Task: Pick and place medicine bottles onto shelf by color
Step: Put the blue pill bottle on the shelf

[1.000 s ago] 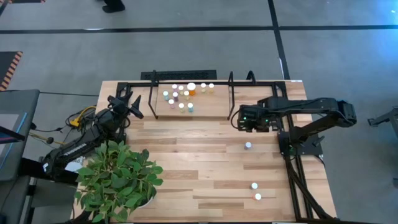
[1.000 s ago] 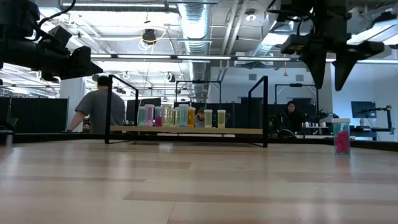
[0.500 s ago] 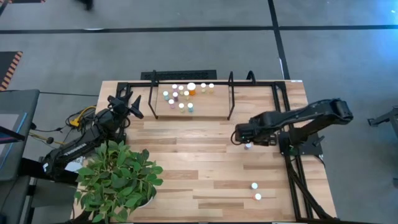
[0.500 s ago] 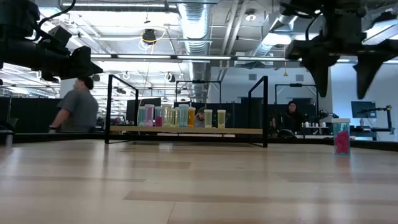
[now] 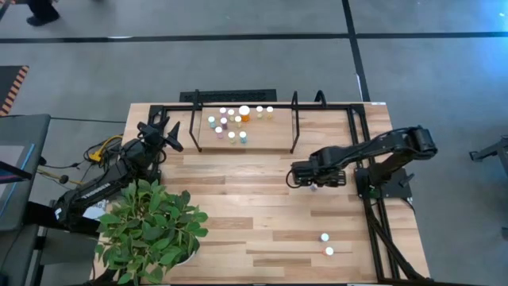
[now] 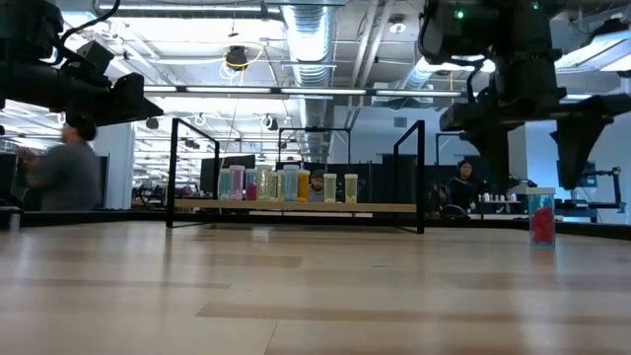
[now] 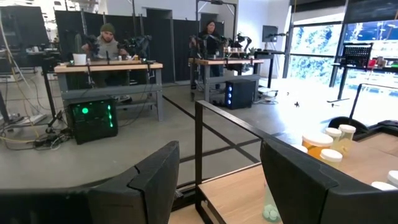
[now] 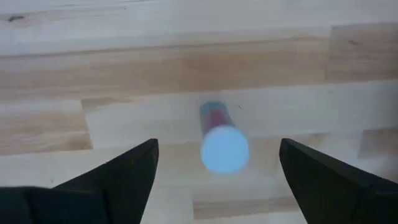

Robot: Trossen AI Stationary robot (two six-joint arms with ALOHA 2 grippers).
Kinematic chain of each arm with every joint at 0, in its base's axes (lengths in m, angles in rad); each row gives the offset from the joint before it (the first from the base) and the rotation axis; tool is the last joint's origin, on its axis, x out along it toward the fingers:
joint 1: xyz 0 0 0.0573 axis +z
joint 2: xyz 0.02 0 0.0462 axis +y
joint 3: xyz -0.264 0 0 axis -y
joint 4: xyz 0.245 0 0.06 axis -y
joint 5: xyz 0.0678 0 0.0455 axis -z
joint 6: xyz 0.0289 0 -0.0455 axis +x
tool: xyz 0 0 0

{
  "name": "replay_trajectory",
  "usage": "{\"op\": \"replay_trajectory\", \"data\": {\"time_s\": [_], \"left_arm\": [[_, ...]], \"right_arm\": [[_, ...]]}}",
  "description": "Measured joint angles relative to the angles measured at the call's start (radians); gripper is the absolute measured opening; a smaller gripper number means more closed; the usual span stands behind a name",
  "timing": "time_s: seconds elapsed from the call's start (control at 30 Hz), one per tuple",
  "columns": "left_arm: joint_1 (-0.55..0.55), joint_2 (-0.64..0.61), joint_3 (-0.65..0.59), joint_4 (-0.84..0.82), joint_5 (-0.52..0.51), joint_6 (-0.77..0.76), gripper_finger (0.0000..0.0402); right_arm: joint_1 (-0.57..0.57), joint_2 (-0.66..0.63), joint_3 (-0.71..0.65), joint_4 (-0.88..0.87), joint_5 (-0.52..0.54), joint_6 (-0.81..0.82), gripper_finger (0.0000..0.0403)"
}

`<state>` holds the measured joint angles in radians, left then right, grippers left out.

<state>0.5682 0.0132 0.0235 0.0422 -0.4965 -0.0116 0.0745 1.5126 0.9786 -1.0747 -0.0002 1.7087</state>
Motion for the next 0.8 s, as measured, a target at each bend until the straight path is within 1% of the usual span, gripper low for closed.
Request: {"op": "replay_trajectory", "data": {"time_s": [0.1, 0.3, 0.43, 0.5, 0.63, 0.8], "left_arm": [[0.000, 0.000, 0.000, 0.000, 0.000, 0.000, 0.0214], [0.000, 0.000, 0.000, 0.000, 0.000, 0.000, 0.0214], [0.000, 0.000, 0.000, 0.000, 0.000, 0.000, 0.0214], [0.000, 0.000, 0.000, 0.000, 0.000, 0.000, 0.0214], [0.000, 0.000, 0.000, 0.000, 0.000, 0.000, 0.0214], [0.000, 0.000, 0.000, 0.000, 0.000, 0.000, 0.0214]], "right_arm": [[-0.008, -0.021, -0.048, 0.055, 0.002, -0.027, 0.0351], [-0.017, -0.103, -0.212, 0.261, -0.029, -0.035, 0.0346], [-0.019, -0.126, -0.241, 0.287, -0.033, -0.034, 0.0343], [-0.022, -0.123, -0.241, 0.289, -0.032, -0.034, 0.0335], [-0.027, -0.118, -0.242, 0.292, -0.032, -0.042, 0.0301], [-0.027, -0.120, -0.242, 0.294, -0.032, -0.043, 0.0237]]}}
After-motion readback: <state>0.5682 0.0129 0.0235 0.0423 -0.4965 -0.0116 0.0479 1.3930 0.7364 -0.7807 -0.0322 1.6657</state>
